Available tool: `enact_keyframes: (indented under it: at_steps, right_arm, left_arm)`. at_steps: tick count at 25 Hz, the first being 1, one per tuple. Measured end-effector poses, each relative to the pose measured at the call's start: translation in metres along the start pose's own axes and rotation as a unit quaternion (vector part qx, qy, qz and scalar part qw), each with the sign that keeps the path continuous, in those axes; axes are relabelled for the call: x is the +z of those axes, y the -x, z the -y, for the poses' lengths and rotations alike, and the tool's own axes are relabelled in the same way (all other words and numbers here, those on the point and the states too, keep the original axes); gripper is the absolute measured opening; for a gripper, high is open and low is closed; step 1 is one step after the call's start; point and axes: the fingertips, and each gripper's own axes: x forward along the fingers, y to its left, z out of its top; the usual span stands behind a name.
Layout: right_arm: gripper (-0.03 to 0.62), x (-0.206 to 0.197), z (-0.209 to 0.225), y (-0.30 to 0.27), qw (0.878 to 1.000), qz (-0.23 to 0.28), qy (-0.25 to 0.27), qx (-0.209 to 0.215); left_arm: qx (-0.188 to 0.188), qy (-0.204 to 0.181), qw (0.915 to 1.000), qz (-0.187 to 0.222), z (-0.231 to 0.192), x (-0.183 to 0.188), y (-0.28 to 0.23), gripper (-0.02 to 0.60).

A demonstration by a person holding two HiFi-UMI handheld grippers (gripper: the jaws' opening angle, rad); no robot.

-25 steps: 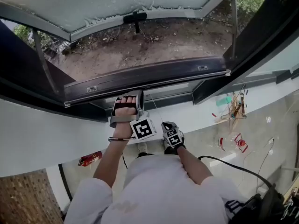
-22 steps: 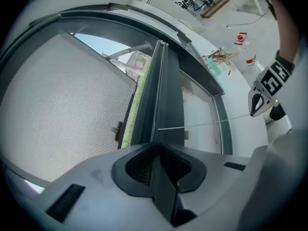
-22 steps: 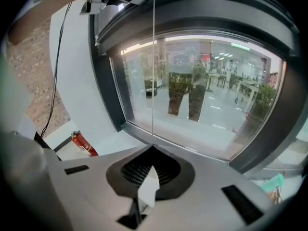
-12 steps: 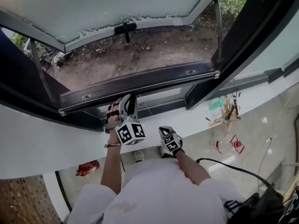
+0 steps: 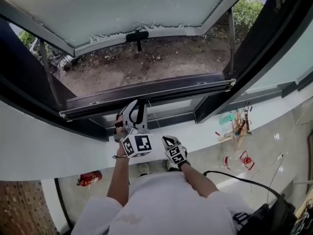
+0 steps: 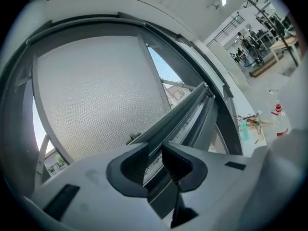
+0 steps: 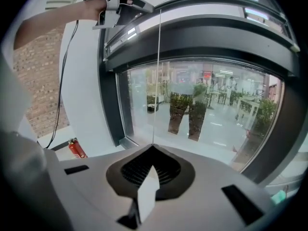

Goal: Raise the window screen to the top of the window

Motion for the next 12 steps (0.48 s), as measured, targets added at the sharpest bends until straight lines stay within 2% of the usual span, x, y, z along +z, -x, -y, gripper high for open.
enact_keyframes:
  at_steps: [2,4,7,12]
  right_arm:
    - [0.002,0.002,-0.001,0.000,1.000,0.003,-0.001,0.002]
    - [0.002,0.004,0.001,-0.001,1.000,0.006,-0.004,0.002]
    - [0.002,0.007,0.003,-0.004,1.000,0.009,-0.007,0.004]
    - [0.002,0.012,0.001,-0.013,1.000,0.013,-0.008,0.015]
  left_arm:
    - [0.011,0.026,0.9996,0.007,-0.004,0.002,0.003,0.064]
    - [0.021,0.068,0.9974,0.013,-0.010,0.002,0.008,0.064]
    - [0.021,0.131,0.9910,0.019,-0.016,-0.003,0.013,0.063]
    - [0.019,0.207,0.9779,0.026,-0.022,-0.008,0.021,0.063]
